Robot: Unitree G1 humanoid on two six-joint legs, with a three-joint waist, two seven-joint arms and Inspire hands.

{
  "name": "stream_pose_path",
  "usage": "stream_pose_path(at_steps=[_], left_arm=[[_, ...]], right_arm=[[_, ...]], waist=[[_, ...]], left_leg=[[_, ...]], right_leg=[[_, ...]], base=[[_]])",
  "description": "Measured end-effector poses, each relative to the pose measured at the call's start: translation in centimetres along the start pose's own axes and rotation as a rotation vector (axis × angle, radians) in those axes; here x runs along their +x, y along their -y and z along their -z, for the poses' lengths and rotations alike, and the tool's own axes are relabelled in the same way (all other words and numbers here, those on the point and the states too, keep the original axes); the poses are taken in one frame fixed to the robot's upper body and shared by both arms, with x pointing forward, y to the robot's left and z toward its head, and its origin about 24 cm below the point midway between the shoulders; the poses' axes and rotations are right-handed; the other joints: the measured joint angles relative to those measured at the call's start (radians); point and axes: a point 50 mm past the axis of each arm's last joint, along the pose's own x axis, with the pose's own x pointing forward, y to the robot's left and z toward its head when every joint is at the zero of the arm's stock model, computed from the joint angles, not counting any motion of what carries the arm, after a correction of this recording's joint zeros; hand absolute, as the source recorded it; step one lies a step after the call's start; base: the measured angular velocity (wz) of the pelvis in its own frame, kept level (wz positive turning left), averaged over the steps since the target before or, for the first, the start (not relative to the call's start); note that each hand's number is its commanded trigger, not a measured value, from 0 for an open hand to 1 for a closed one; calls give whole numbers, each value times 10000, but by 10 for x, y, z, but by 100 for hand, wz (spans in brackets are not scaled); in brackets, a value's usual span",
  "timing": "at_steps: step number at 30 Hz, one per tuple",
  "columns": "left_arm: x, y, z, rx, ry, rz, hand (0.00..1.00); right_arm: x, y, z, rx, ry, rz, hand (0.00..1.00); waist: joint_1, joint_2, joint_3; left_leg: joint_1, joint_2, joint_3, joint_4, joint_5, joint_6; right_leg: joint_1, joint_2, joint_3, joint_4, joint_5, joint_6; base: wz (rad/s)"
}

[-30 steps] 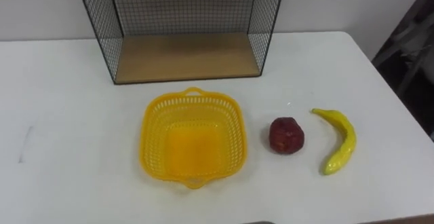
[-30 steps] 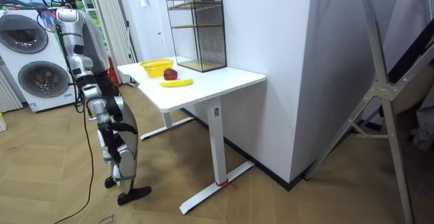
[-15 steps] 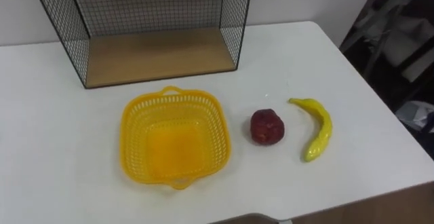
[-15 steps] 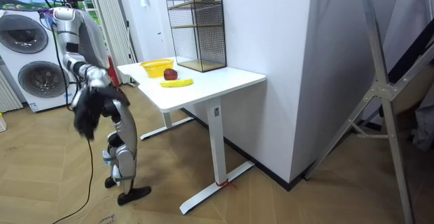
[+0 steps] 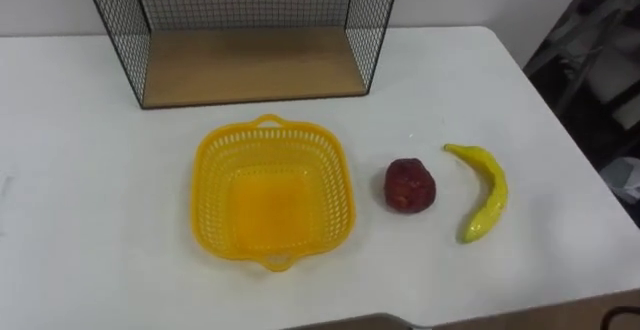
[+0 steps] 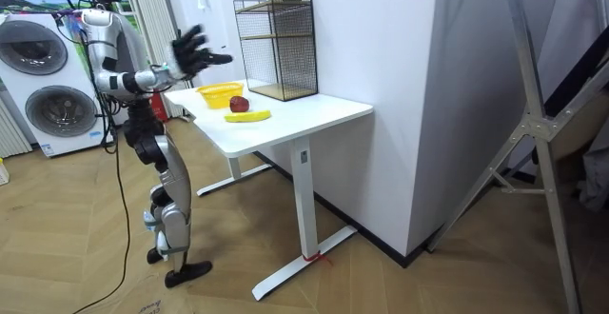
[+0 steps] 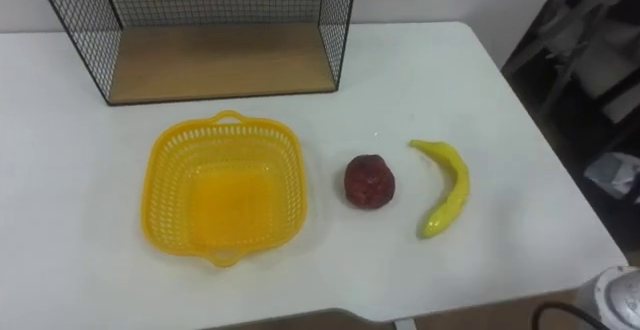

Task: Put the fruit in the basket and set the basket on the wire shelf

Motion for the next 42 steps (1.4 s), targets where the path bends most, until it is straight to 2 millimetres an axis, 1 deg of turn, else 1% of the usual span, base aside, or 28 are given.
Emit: stream_pose_path(at_steps=[1, 2, 4, 5, 6, 8, 12, 14, 16, 17, 19, 23, 25, 28, 36, 38, 42], left_arm=[[0, 2, -1, 144, 18, 164, 0], [0, 4, -2, 266, 60, 300, 0], [0, 6, -6, 354, 166, 444, 0], [1, 7, -9, 395, 242, 539, 0], [1, 7, -10, 422, 280, 581, 0], [1, 8, -11, 511, 412, 648, 0], [0, 7, -13, 543, 522, 673, 0], [0, 7, -13, 559, 503, 673, 0], [0, 7, -12, 575, 485, 705, 0], [0, 8, -12, 606, 496, 724, 0], [0, 8, -13, 630, 555, 733, 0], [1, 8, -17, 618, 672, 711, 0], [1, 8, -19, 613, 717, 705, 0], [1, 8, -20, 618, 752, 697, 0], [1, 8, -21, 695, 776, 725, 0], [1, 9, -20, 703, 761, 732, 0], [1, 9, -20, 713, 768, 723, 0]], right_arm=[[-2, -9, -1, 93, 30, -638, 0], [-5, -20, -3, 244, 37, -1305, 0], [-10, -35, -5, 505, -19, -2384, 0], [-14, -42, -5, 602, -59, -2995, 0], [-15, -45, -5, 641, -79, -3266, 0], [-20, -58, -4, 721, -150, -4250, 0], [-33, -71, -3, 818, -289, -5832, 0], [-41, -77, 2, 963, -639, -6707, 0], [-48, -80, 8, 868, -903, -7271, 0], [-52, -81, 11, 809, -1021, -7608, 0], [-56, -83, 13, 779, -1099, -7975, 0], [-59, -86, 12, 812, -1087, -8561, 0], [-60, -86, 13, 812, -1100, -8685, 0], [-62, -87, 13, 800, -1098, -8971, 0], [-74, -91, 16, 437, -1051, -10039, 0], [-77, -89, 19, 98, -1011, -10313, 0], [-85, -92, 21, -134, -1010, -10850, 0]], waist=[[78, -7, 0], [107, 38, 29], [169, 90, 46], [262, 126, 28], [300, 139, 20], [355, 143, 9], [358, 95, -14], [393, 33, -63], [416, -8, -105], [461, -15, -110], [593, -15, -110], [665, 21, -92], [684, 66, -67], [747, 75, -65], [746, 117, -49], [771, 116, -77], [761, 127, -85]], left_leg=[[-7, 0, -6, 2, 1, 2], [-26, 4, -28, 7, 2, 3], [-40, 9, -44, 7, 8, 12], [-33, 17, -47, 5, 14, 5], [-23, 19, -54, 5, 15, 3], [-6, 23, -174, 4, 23, -8], [0, 34, -359, 0, 35, -27], [27, 37, -414, 1, 38, -31], [59, 39, -467, 0, 38, -32], [130, 34, -485, -5, 38, -32], [179, 34, -490, -31, 39, -32], [177, 31, -512, -42, 39, -33], [183, 32, -513, -42, 39, -33], [179, 32, -512, -43, 39, -33], [220, 29, -522, -39, 39, -33], [196, 31, -538, -39, 39, -33], [195, 29, -553, -39, 39, -33]], right_leg=[[-29, -10, -20, 2, 12, 6], [-43, -13, -31, -8, 33, 1], [-46, -18, -50, -11, 42, -2], [-37, -13, -53, -12, 43, -4], [-25, -11, -58, -13, 43, -4], [27, -9, -133, -14, 44, -5], [162, -20, -321, -89, 44, -6], [298, -8, -340, -217, 51, -17], [371, -3, -339, -275, 55, -23], [456, 2, -312, -375, 73, -23], [478, 14, -295, -372, 76, -25], [476, 10, -324, -373, 79, -24], [477, 11, -323, -377, 79, -24], [485, 12, -305, -374, 80, -25], [594, 6, -279, -413, 84, -20], [618, 11, -297, -514, 127, -20], [634, 9, -304, -526, 137, -18]], base=[[0], [0], [0], [0], [6], [10], [15], [9], [5], [0], [-6], [1], [0], [0], [0], [0], [0]])
